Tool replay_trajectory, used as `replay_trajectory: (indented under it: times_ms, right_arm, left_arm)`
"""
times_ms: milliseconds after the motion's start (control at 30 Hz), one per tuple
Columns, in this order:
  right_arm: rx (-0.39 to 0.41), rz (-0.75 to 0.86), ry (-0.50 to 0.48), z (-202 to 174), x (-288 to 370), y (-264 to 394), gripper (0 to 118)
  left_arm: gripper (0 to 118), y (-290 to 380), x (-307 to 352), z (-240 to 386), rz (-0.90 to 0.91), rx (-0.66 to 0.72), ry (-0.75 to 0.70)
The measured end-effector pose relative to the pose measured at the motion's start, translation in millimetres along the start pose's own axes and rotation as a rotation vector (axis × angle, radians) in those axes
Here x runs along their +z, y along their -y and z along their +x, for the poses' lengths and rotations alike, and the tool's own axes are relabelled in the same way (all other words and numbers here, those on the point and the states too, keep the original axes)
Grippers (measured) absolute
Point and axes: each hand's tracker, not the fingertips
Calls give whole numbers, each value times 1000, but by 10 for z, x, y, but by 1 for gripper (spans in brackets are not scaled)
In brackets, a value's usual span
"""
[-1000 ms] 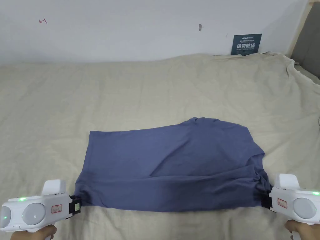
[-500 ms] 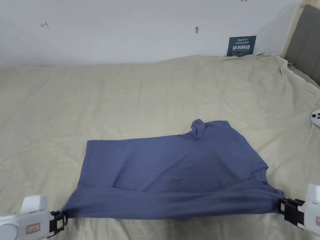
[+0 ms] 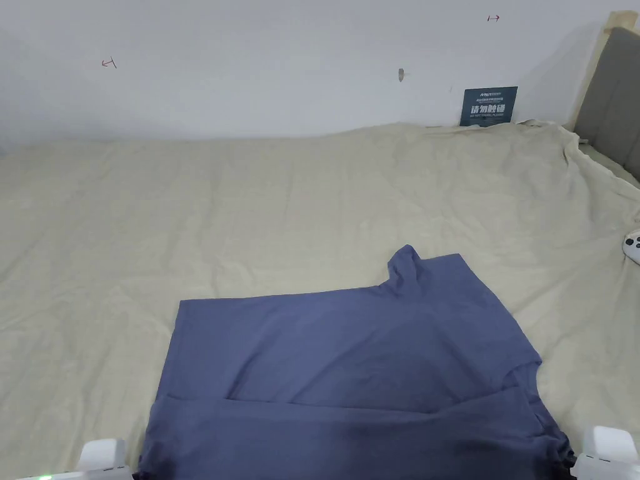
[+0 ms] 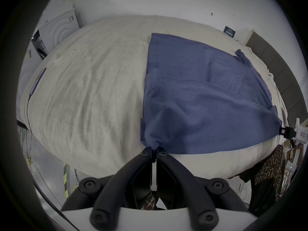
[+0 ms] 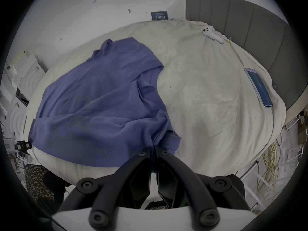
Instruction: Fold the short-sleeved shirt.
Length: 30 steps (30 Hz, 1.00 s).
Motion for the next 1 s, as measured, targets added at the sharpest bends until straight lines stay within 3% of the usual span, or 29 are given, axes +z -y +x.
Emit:
replay_trajectory:
  times_ms: [133, 200, 233, 267, 300, 333, 667, 833, 933, 967, 1000]
  right_arm:
    - [36, 2, 29, -62, 26, 17, 4]
    - [45, 12, 32, -88, 113, 0, 9]
    - [52, 27, 36, -107, 173, -14, 20]
    - [62, 57, 45, -126, 260, -45, 49]
    - [69, 87, 49, -145, 335, -76, 72]
    - [70, 110, 56, -166, 414, -119, 86]
    - [82, 492, -40, -539, 1473, -673, 93]
    - [95, 605, -54, -759, 1732, -788, 98]
    - [106, 644, -30, -873, 1767, -792, 97]
    - [112, 658, -26, -901, 1773, -791, 94]
    - [106, 672, -23, -920, 1776, -788, 84]
  left_arm:
    - [5, 18, -15, 25, -17, 12, -12]
    - [29, -5, 33, 44, -13, 22, -21]
    - [47, -21, 67, 45, -15, 28, -22]
    - [76, -28, 111, 35, -8, 39, -10]
    - [93, -34, 171, 29, 14, 58, 10]
    - [102, -44, 237, 33, 49, 74, 21]
    - [108, -418, 1253, 387, 463, 39, -30]
    - [114, -545, 1512, 622, 573, 31, -58]
    - [109, -516, 1533, 784, 653, -2, -81]
    - [100, -501, 1532, 833, 681, -19, -86]
    - [89, -487, 1531, 874, 701, -31, -82]
